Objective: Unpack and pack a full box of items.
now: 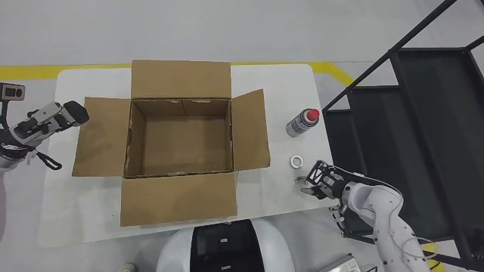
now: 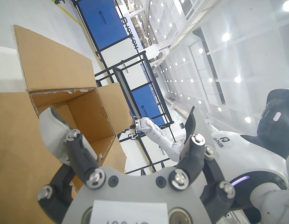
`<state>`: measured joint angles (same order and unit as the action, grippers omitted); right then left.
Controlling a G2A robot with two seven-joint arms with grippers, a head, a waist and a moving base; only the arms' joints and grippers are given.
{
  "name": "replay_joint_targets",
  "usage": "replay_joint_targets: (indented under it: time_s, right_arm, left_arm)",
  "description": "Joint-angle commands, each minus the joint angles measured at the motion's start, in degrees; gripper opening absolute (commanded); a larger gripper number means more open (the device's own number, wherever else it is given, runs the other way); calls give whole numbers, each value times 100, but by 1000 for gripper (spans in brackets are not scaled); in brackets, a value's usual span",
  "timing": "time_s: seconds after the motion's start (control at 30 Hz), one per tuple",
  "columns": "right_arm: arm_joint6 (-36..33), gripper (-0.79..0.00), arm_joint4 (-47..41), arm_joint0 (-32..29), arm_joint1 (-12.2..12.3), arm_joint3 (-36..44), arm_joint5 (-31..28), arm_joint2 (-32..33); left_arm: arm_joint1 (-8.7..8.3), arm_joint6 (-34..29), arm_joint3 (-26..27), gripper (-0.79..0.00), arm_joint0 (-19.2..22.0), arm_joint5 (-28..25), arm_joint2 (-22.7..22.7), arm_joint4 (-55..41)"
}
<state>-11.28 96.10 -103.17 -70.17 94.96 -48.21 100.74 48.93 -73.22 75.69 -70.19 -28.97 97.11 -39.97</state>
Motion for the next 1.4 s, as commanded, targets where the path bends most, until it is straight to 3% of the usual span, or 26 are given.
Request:
replay_joint_targets:
  time_s: [0.0, 0.17, 1.37]
  right_arm:
    - [39, 0, -140, -37, 29, 17, -173, 124]
    - [398, 0, -333, 90, 87, -135, -454, 222]
    - [398, 0, -333, 90, 87, -135, -454, 222]
  left_arm:
    - [0, 0, 0, 0, 0, 0, 0, 0]
    - [0, 0, 0, 0, 0, 0, 0, 0]
    - [0, 0, 0, 0, 0, 0, 0, 0]
